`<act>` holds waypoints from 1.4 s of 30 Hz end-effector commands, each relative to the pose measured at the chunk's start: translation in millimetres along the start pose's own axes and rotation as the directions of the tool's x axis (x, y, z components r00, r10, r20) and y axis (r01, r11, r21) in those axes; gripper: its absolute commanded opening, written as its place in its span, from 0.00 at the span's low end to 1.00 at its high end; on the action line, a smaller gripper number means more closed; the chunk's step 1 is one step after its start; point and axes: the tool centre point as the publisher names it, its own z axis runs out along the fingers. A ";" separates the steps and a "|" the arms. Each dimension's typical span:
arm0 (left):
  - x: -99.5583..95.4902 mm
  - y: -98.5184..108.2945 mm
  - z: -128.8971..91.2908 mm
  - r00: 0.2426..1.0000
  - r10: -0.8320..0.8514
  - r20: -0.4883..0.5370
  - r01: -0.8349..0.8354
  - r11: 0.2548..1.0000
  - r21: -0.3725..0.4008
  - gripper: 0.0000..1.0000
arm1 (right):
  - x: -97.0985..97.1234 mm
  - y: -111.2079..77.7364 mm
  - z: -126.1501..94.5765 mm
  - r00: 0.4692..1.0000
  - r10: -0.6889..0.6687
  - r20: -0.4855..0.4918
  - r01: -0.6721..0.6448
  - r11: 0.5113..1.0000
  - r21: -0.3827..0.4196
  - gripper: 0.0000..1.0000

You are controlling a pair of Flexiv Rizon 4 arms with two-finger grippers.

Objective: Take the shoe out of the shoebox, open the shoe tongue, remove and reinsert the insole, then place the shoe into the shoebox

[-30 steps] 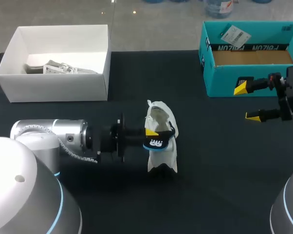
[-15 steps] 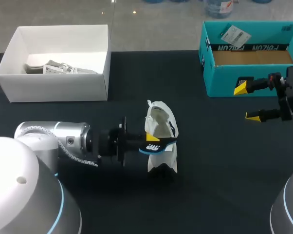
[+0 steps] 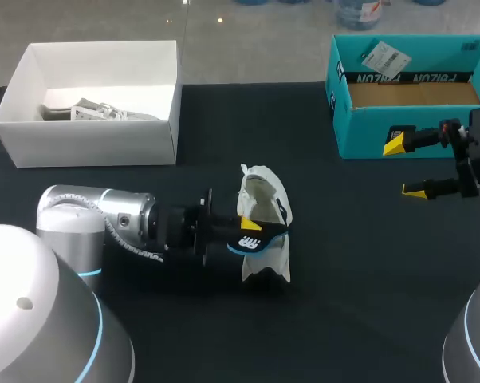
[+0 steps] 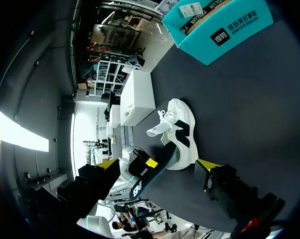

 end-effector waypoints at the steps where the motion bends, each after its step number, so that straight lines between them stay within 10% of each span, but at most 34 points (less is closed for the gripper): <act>1: -2.1 13.2 2.2 1.000 0.000 -0.020 0.000 1.000 0.009 0.00 | 0.2 -0.8 0.7 1.000 0.002 0.003 -0.002 1.000 -0.001 1.00; 25: -3.7 57.4 6.8 1.000 0.011 -0.001 -0.011 0.989 -0.147 0.00 | 0.2 -0.8 0.7 1.000 0.002 0.003 -0.002 1.000 -0.001 1.00; 33: -10.6 39.3 2.7 1.000 0.013 0.000 -0.013 0.990 -0.141 0.00 | 0.2 -0.8 0.7 1.000 0.002 0.003 -0.002 1.000 -0.001 1.00; 39: -10.4 29.5 4.6 1.000 0.023 -0.007 -0.024 0.992 -0.124 0.41 | 0.2 -0.8 0.7 1.000 0.002 0.003 -0.002 1.000 -0.001 1.00; 42: -5.0 34.0 5.9 1.000 0.014 -0.016 -0.016 0.991 -0.131 0.02 | 0.2 -0.8 0.7 1.000 0.002 0.003 -0.002 1.000 -0.001 1.00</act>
